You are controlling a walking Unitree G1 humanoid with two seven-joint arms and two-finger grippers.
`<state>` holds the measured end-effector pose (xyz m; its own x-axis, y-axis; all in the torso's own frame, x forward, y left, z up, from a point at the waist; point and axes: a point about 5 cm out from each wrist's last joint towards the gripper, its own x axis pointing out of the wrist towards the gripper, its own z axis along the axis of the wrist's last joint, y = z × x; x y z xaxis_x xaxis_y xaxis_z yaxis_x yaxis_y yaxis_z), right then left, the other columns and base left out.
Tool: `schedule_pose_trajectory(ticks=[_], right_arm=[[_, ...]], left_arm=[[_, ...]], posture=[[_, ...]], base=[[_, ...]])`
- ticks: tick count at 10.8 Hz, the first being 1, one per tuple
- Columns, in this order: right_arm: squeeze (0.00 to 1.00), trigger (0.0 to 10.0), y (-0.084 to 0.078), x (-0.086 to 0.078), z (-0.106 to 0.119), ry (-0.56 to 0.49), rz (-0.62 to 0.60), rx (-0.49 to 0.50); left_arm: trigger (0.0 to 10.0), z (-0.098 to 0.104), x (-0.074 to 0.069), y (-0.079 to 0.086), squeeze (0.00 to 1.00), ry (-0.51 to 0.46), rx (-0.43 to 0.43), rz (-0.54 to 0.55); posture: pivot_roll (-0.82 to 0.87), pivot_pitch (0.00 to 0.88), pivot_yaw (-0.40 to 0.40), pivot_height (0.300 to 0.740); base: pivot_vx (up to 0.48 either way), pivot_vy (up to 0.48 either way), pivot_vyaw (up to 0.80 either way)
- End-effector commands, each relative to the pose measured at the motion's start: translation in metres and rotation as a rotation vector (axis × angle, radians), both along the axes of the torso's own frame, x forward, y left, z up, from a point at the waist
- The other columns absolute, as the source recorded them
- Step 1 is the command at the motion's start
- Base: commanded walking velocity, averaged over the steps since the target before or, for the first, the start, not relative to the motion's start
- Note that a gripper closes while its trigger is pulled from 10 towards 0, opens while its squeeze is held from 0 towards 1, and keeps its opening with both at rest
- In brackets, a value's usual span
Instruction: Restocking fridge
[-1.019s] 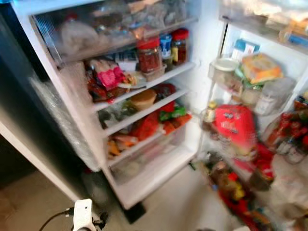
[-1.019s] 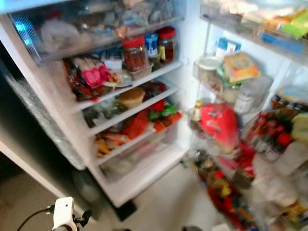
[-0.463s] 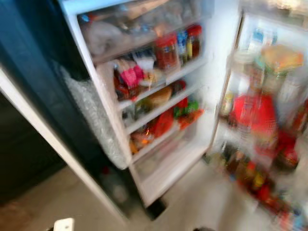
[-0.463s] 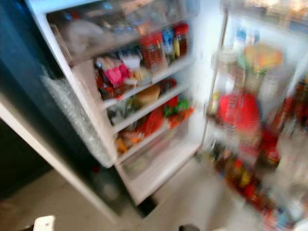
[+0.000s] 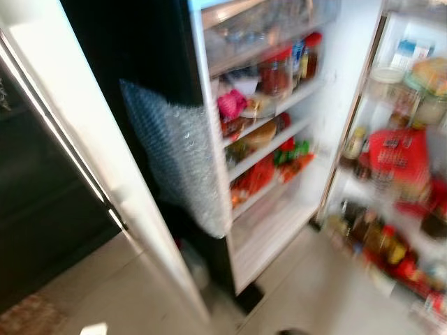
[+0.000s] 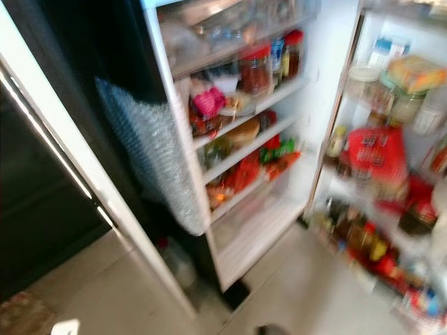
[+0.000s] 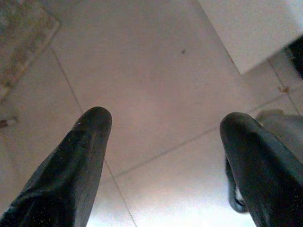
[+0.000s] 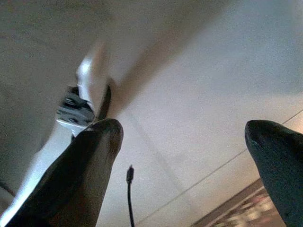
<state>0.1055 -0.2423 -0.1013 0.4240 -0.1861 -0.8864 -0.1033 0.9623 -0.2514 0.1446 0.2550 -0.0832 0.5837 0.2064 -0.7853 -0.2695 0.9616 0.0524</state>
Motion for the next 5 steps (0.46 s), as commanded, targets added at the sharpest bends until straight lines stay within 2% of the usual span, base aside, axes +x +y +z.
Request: schedule_pose_trajectory(ticks=[1, 2, 4, 5], right_arm=[[0.00, 10.0, 0.0005, -0.0059, -0.0018, 0.011, -0.040, 0.020], [0.00, 10.0, 0.0010, -0.0062, -0.0016, -0.006, -0.070, 0.059], [0.00, 10.0, 0.0013, -0.0079, -0.0025, -0.007, -0.134, 0.075], [0.00, 10.0, 0.0013, -0.0076, -0.0024, -0.001, -0.121, 0.073]], left_arm=[[10.0, -0.0021, -0.0064, 0.0020, 0.00, 0.027, 0.011, 0.001], [10.0, -0.0028, -0.0065, 0.0000, 0.00, 0.032, -0.001, -0.009], [10.0, -0.0023, -0.0055, 0.0002, 0.00, 0.023, -0.003, 0.008], [10.0, -0.0023, -0.0055, 0.0003, 0.00, 0.016, -0.005, 0.024]], posture=[[-0.25, 0.000, 0.127, 0.653], [-0.27, 0.000, 0.125, 0.653], [-0.28, 0.000, 0.094, 0.678], [-0.26, 0.000, 0.078, 0.688]], base=[[0.000, 0.000, 0.00], [0.000, 0.000, 0.00], [0.000, 0.000, 0.00], [0.000, 0.000, 0.00]])
